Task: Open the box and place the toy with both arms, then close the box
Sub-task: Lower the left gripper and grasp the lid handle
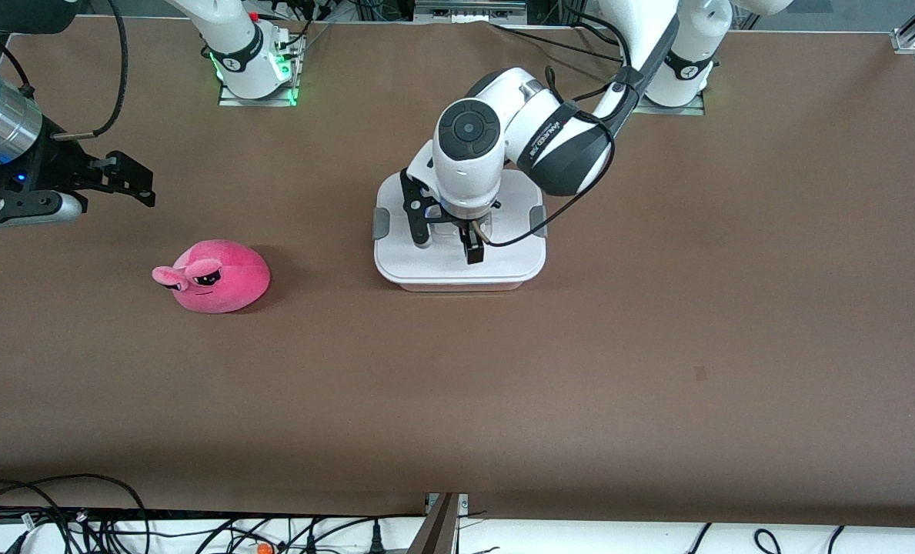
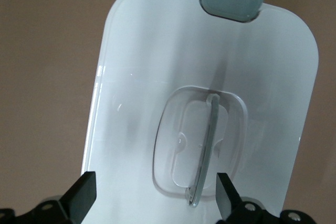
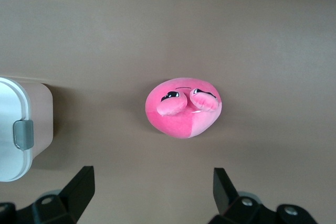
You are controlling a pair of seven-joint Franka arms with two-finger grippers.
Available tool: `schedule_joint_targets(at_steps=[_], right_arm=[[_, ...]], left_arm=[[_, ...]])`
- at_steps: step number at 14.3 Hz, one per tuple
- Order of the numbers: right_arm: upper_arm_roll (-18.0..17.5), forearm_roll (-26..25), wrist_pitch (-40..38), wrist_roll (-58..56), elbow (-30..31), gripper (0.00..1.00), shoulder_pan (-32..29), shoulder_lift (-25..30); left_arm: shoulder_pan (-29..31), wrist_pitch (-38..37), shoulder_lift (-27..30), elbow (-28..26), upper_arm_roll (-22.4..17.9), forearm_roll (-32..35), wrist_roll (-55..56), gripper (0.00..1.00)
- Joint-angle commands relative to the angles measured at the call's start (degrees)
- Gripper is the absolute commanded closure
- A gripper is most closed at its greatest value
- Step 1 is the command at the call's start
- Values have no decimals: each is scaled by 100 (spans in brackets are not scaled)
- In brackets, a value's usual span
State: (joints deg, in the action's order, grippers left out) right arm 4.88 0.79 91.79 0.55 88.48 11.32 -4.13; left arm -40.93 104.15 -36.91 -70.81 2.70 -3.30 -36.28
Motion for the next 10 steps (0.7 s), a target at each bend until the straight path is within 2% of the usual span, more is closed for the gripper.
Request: schedule_joint_targets(at_steps=[1, 7, 10], right_arm=[[-31, 36, 50, 86, 55, 0, -33, 44], [-22, 36, 50, 77, 55, 0, -25, 44], [-22, 36, 50, 86, 55, 0, -25, 44]], left_arm=[[-204, 8, 44, -134, -67, 117, -327, 0], [-415, 246, 35, -538, -67, 189, -256, 0], [-424, 228, 8, -548, -67, 189, -143, 0]])
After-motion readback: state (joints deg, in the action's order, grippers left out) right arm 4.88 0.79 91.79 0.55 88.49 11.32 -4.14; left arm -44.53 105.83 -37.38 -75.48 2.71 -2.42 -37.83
